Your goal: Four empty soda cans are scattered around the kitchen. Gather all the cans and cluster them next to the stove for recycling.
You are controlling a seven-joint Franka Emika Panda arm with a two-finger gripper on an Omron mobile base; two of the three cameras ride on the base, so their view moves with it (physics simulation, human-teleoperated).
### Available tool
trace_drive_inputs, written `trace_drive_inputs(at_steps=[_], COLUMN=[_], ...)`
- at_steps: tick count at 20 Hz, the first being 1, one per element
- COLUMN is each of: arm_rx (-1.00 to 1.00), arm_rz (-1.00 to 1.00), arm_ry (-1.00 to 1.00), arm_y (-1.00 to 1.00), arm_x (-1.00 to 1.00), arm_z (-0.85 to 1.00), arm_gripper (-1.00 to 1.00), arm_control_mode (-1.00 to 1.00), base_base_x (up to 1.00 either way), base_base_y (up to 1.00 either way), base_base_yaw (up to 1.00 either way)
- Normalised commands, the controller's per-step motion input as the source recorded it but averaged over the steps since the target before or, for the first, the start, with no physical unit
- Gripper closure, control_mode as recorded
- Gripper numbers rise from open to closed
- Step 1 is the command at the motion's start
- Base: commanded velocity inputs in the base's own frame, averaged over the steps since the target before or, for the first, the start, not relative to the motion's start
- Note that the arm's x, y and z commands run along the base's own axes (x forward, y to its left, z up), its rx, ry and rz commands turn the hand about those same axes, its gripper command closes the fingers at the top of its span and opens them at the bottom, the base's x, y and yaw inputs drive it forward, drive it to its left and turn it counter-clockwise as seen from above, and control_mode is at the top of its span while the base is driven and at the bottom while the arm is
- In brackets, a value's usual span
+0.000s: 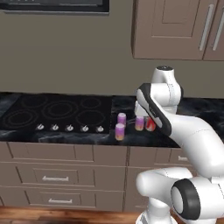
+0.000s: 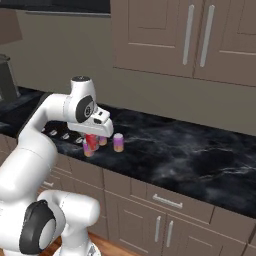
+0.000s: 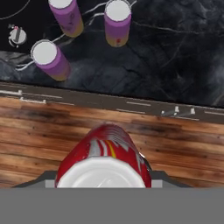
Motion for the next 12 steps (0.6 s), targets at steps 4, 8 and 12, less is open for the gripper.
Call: trace_drive_inputs(at_steps=[4, 8, 12], arm_rx=[0.0, 0.0, 0.0], arm_rz=[0.0, 0.0, 0.0], arm_ry=[0.0, 0.0, 0.0], arm_y=[0.0, 0.0, 0.0], arm_x=[0.0, 0.0, 0.0], arm_z=[0.0, 0.0, 0.0], arm_gripper=[1.0, 1.0, 1.0], arm_control_mode=[1.0, 1.0, 1.0], base_base_x=[0.25, 0.23, 0.27], base_base_y=[0.16, 0.16, 0.18], base_base_yaw=[0.0, 0.0, 0.0])
